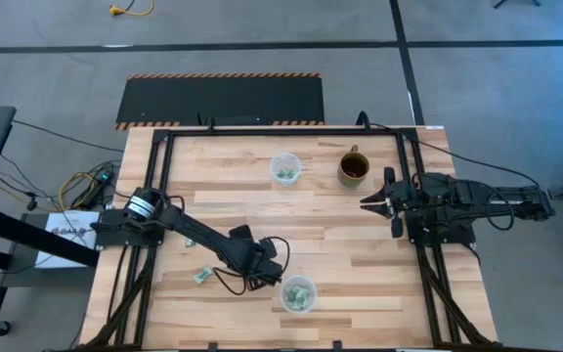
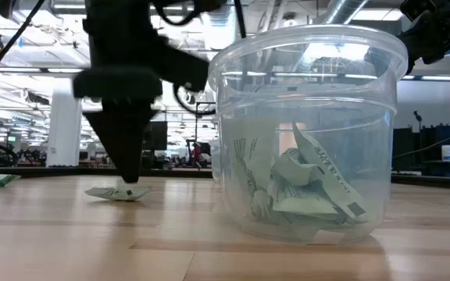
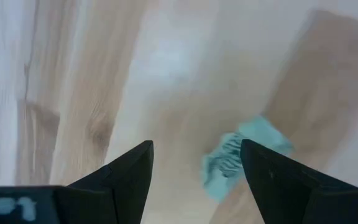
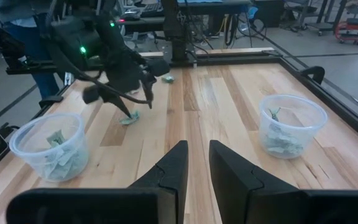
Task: Pick and place Stevia / Truvia into bins
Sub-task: Put the stevia packet into the top transparent container
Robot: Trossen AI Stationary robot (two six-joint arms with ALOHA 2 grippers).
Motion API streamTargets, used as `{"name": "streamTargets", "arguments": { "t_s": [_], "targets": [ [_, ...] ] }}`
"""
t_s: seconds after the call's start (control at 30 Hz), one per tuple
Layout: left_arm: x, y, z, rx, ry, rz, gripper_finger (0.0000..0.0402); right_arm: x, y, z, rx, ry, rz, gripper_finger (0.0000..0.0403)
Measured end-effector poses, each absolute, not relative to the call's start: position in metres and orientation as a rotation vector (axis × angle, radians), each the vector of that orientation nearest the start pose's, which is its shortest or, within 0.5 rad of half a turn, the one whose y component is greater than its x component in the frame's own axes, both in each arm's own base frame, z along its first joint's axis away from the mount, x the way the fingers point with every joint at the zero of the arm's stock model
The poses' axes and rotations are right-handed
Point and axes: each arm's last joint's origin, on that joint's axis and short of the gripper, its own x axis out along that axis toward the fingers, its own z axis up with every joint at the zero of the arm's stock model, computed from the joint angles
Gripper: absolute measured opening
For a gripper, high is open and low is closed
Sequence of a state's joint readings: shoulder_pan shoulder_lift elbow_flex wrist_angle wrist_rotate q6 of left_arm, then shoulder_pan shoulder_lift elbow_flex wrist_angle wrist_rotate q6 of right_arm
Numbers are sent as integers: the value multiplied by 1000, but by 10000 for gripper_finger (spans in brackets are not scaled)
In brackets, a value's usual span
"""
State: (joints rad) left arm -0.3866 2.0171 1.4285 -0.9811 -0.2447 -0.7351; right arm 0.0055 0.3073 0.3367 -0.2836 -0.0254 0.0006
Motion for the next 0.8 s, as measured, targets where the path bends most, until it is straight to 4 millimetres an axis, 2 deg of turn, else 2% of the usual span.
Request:
{"name": "streamTargets", "arguments": {
  "t_s": [0.23,0.43,0.67,0.8],
  "targets": [
    [345,-145,183,91,1397,166,233,105,1,226,3,254,31,59],
    [344,-149,173,169,1451,-101,233,105,1,226,3,254,31,59],
    [346,-142,168,195,1433,-71,233,105,1,226,3,254,31,59],
    [351,-143,162,225,1411,-111,233,105,1,226,3,254,31,59]
  ]
}}
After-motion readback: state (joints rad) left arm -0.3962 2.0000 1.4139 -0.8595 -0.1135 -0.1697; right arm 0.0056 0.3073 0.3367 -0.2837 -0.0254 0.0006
